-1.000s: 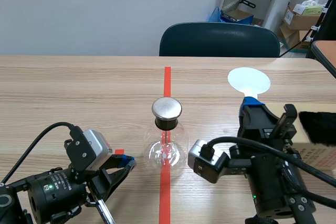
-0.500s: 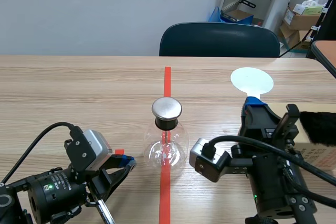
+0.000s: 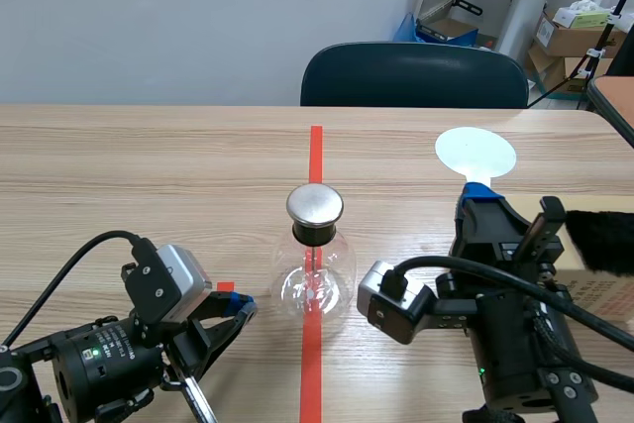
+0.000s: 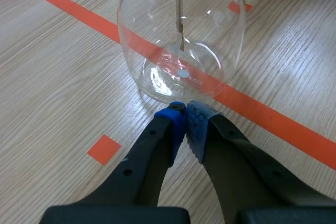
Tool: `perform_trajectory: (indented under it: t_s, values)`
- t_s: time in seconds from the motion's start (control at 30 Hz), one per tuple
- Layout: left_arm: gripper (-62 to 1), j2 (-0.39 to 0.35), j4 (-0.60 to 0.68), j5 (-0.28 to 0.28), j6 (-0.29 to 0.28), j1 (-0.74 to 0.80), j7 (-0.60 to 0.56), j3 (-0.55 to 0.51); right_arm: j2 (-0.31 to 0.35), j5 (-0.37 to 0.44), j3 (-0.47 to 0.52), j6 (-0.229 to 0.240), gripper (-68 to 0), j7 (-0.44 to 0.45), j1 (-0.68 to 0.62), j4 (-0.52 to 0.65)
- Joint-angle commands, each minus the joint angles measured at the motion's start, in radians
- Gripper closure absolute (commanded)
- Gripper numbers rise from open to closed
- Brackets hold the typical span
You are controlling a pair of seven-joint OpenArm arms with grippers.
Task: Do the electroscope experiment
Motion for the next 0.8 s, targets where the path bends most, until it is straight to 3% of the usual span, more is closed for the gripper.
perform_trajectory:
  t_s: [0.0,0.77]
  values:
    - [-4.2,0.003,0.017,-0.01,0.006,-0.003,-0.016,-0.003,0.003,-0.003,0.006,-0.008,-0.7,0.0,0.009,0.008]
    - [-4.2,0.002,0.017,-0.01,0.006,-0.003,-0.016,-0.003,0.002,-0.003,0.006,-0.008,-0.7,0.015,0.009,0.008]
